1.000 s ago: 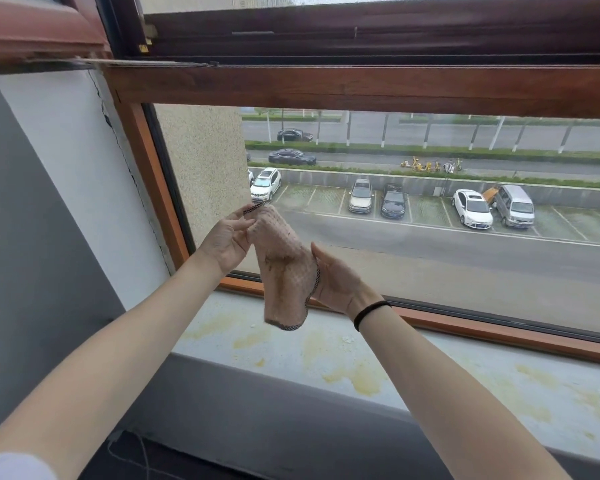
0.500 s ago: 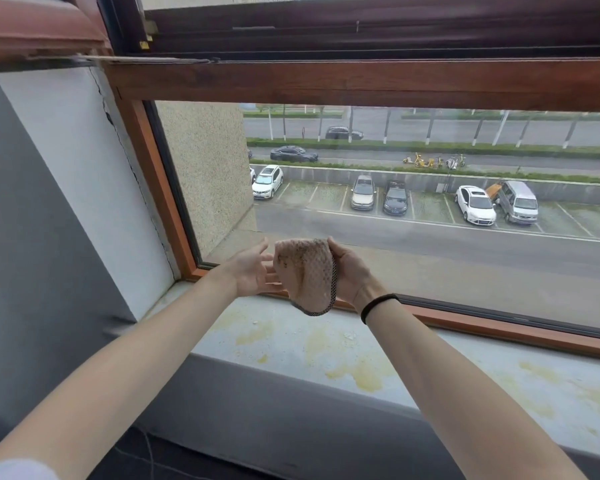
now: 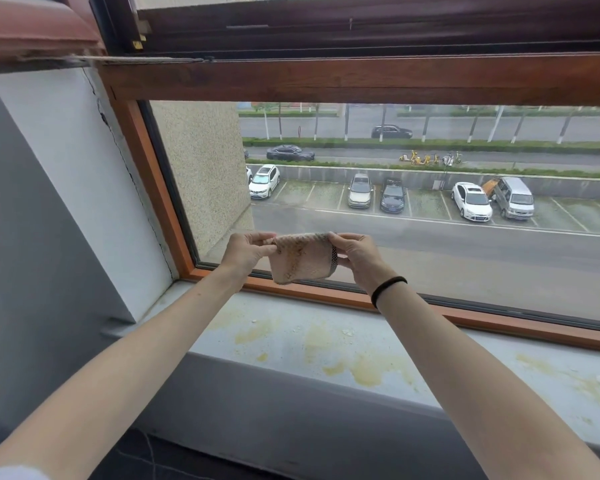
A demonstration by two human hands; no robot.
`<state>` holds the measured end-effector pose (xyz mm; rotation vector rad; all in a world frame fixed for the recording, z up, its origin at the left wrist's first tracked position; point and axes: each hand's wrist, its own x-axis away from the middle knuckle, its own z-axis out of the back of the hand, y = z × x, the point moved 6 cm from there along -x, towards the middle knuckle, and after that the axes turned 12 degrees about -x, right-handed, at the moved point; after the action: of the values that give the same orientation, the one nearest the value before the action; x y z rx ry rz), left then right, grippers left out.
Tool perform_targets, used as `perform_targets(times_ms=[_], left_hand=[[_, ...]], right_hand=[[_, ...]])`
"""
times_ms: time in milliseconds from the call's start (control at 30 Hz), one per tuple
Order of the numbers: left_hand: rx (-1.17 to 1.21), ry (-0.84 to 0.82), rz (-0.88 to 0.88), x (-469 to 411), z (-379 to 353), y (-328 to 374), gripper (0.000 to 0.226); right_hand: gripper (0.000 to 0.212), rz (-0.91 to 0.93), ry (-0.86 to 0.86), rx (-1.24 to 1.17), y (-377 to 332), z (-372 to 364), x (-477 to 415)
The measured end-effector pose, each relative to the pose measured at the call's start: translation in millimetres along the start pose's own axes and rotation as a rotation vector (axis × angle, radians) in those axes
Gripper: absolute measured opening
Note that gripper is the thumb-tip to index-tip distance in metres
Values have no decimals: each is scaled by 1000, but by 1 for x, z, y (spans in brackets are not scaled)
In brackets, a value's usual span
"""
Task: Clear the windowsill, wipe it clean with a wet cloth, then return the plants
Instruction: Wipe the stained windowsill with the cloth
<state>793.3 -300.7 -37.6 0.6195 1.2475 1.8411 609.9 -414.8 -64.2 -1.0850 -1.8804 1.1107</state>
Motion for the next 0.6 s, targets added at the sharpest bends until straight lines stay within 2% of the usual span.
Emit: perform_targets(times_ms=[167,367,500,600], left_hand=[[-6,74,-33,2,6,3,14],[-170,113,-110,-1,17,8,15],[-147,53,-98,2,16,13,6],[-53,-58,-7,2,12,9,11]], right_hand=[[13,91,-8,68,-8,-3,4],[15,134,-3,93,-10,-4,9],[22,95,-3,46,-8,-5,11],[15,31,-82,-36,-5,-9,14]])
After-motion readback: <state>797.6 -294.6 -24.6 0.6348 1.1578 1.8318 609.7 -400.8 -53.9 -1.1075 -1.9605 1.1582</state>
